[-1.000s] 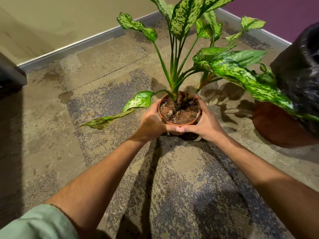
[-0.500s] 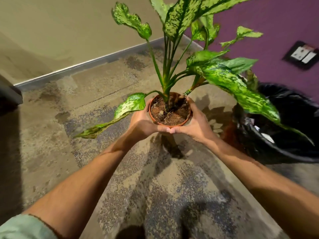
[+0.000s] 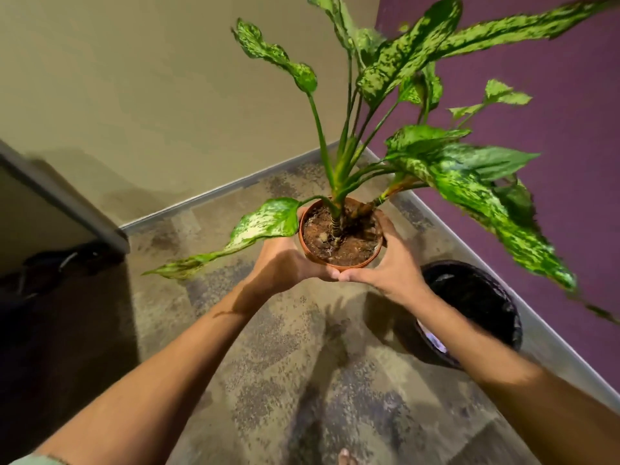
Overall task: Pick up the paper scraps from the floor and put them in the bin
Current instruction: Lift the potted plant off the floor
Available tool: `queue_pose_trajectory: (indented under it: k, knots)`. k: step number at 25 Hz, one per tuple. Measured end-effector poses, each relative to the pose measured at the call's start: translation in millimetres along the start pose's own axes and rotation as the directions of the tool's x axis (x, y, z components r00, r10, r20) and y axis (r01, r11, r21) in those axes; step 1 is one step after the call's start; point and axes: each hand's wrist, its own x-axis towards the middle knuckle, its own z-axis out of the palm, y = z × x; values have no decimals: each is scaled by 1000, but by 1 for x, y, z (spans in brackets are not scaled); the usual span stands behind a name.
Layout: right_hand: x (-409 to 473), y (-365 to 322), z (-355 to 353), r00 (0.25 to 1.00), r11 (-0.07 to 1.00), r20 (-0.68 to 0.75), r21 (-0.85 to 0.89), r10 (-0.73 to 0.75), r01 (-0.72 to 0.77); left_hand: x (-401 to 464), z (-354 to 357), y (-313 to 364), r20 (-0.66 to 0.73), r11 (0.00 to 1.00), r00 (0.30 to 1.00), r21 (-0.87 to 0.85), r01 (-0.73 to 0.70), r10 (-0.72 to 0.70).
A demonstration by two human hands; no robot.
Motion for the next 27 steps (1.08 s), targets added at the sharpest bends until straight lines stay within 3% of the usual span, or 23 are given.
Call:
queue_pose_trajectory:
  k: [4, 9, 14, 20, 27]
  knots:
    - [-14, -104, -70, 999, 999, 21, -17, 47, -47, -19, -60, 103, 38, 991, 991, 44, 130, -131]
    - [-27, -222, -152, 995, 996, 90, 77, 40, -47, -38, -124, 222, -29, 998, 999, 62, 20, -18]
    - [-42, -306, -207, 1000, 1000, -10, -9, -26, 26, -56, -179, 325, -63, 989, 994, 120, -82, 90]
    - [-50, -369, -240, 991, 994, -94, 41, -97, 102, -59, -224, 382, -66, 973, 987, 193, -130, 145]
    - [-11, -396, -251, 989, 995, -109, -4, -102, 102, -20, -251, 391, -56, 971, 974, 100, -215, 221]
